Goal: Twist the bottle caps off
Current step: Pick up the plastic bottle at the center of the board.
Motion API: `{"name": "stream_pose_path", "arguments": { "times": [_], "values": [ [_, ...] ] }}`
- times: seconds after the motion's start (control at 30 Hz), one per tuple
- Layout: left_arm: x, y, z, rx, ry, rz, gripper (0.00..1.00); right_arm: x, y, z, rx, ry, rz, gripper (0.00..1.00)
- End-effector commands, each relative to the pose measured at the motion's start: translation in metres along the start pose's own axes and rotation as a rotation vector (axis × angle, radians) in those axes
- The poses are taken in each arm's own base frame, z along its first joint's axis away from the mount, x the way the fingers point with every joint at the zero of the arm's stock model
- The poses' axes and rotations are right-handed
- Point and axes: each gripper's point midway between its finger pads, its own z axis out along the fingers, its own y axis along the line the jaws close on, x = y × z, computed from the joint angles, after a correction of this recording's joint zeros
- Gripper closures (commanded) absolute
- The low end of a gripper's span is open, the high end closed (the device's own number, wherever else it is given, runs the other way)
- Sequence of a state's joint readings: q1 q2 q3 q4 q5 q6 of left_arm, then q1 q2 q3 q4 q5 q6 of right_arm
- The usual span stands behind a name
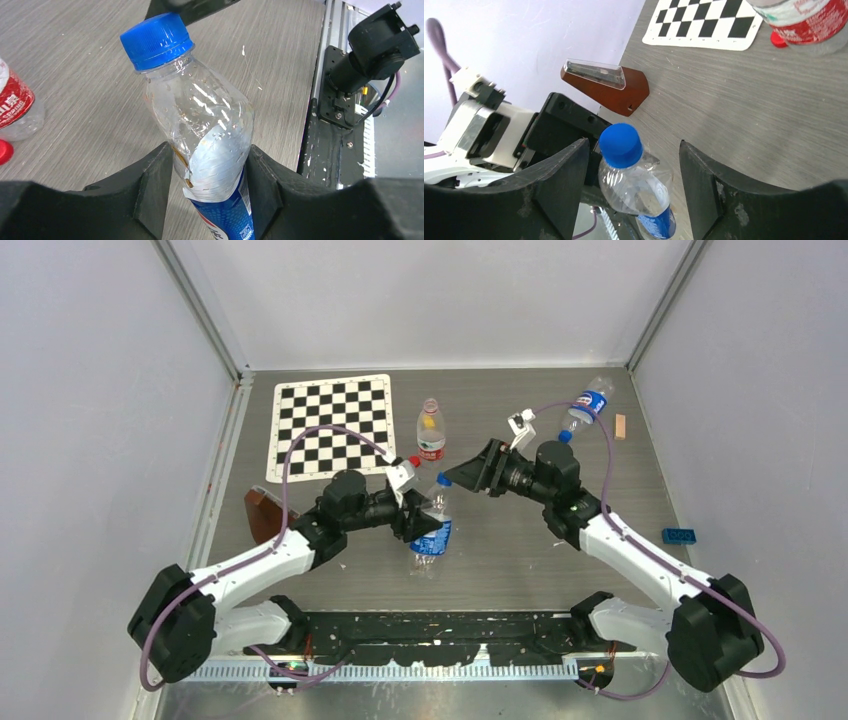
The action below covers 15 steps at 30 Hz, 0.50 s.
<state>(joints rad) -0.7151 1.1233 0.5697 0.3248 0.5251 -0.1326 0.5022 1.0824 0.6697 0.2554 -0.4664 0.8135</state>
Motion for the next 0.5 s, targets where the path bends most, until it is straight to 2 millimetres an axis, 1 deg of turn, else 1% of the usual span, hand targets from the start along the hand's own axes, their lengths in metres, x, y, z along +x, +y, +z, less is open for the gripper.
{"name": "stream_pose_path", "arguments": {
  "times": [0.0, 0.13, 0.2, 0.23, 0.37, 0.47],
  "values": [
    [-0.018, -0.01, 0.006, 0.057, -0.012, 0.062, 0.68, -0.013, 0.017, 0.011, -0.069, -0.009, 0.035, 0.3],
    [-0.018, -0.011, 0.008, 0.06, -0.006, 0.065, 0.69, -0.006, 0.017, 0.018, -0.101, 0.033, 0.047, 0.38],
    [-0.018, -0.011, 0.009, 0.06, -0.002, 0.065, 0.69, -0.003, 0.017, 0.02, -0.115, 0.054, 0.047, 0.45],
    [-0.016, -0.011, 0.009, 0.058, 0.001, 0.063, 0.69, -0.002, 0.019, 0.02, -0.13, 0.062, 0.042, 0.52],
    [-0.017, -0.008, 0.01, 0.036, 0.001, 0.061, 0.68, 0.004, 0.022, 0.018, -0.161, 0.087, 0.033, 0.67],
    [-0.017, -0.007, 0.01, 0.024, -0.001, 0.057, 0.68, 0.007, 0.023, 0.017, -0.173, 0.104, 0.029, 0.7]
  ]
}}
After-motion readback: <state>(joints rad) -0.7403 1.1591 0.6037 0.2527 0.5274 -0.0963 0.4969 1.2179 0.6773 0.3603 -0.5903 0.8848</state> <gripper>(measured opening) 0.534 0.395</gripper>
